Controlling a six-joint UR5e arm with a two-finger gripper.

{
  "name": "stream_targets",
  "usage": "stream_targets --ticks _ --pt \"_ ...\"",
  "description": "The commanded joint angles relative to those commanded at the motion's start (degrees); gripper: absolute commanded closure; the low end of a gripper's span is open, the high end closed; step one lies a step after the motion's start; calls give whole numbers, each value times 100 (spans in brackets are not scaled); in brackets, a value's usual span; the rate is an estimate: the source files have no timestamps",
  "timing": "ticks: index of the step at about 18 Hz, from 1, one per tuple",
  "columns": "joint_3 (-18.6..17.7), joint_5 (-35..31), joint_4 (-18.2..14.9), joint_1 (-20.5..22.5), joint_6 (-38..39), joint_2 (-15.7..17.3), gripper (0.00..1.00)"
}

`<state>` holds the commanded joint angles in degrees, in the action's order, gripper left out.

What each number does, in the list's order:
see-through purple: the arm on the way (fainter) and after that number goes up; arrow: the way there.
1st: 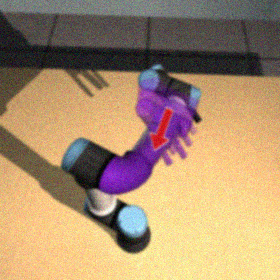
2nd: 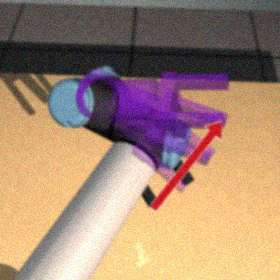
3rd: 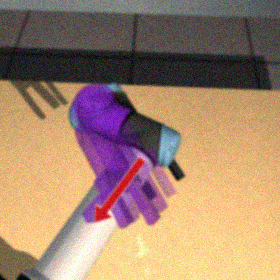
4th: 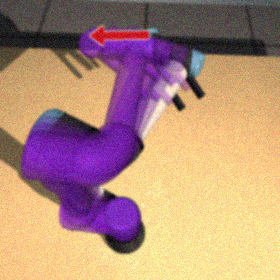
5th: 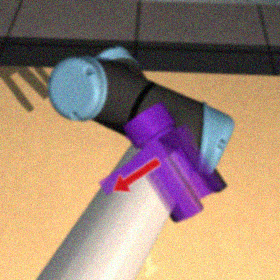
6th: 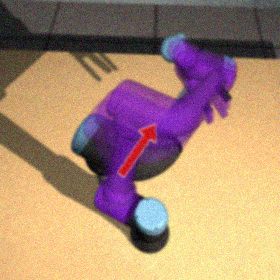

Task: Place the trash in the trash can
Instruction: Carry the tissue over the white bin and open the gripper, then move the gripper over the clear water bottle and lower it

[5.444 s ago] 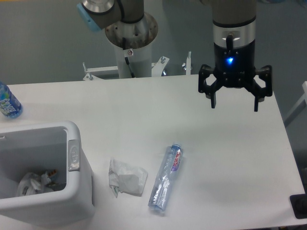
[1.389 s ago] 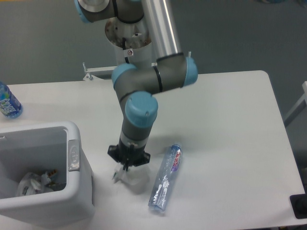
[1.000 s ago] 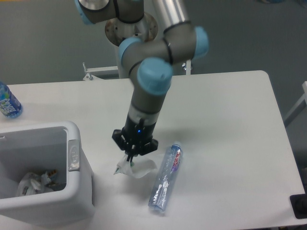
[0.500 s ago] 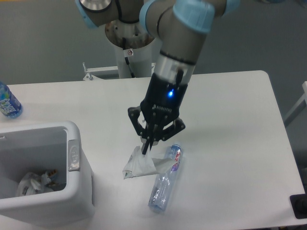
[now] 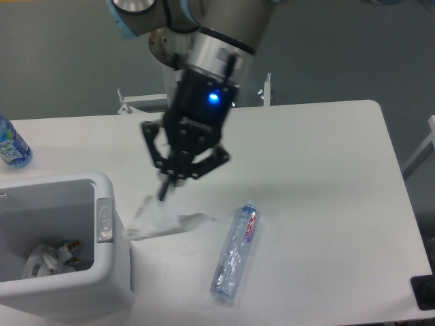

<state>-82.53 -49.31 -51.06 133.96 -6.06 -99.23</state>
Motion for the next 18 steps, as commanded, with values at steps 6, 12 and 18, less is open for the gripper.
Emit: stream_targets --ticks 6,12,18 --pt "-9 -9 9 -703 9 -149 93" --pt "-26 -17 18 -986 -44 -351 63" --pt "17 -70 9 -925 -176 -360 0"
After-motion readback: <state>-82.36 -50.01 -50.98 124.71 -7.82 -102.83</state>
